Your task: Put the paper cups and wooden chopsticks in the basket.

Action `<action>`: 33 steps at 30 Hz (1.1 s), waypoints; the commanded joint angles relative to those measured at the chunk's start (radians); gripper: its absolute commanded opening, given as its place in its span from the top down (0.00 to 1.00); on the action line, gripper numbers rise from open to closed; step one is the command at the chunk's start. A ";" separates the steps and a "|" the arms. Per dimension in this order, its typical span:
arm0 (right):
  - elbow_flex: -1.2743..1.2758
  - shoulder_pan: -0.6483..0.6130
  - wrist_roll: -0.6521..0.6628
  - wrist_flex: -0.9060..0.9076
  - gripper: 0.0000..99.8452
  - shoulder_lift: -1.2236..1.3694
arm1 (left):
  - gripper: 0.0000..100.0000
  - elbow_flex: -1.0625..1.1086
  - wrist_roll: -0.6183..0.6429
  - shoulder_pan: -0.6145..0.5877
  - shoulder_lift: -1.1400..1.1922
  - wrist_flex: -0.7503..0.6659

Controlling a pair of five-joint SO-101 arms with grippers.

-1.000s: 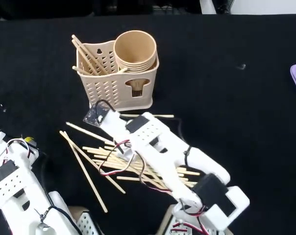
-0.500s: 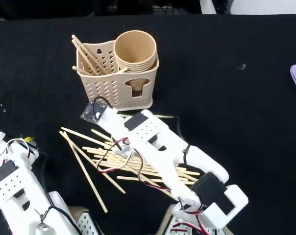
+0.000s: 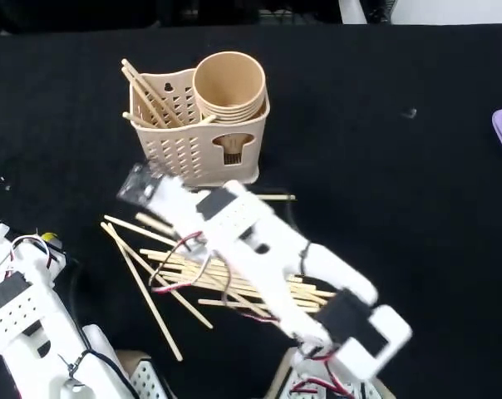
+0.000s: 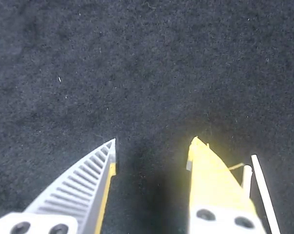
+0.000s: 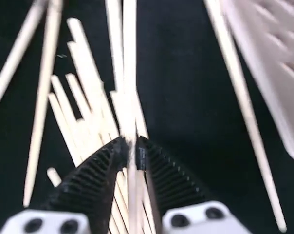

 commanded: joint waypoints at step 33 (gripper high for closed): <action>0.004 0.025 0.000 0.040 0.99 -0.387 | 0.76 -0.056 0.002 0.013 -0.012 -0.015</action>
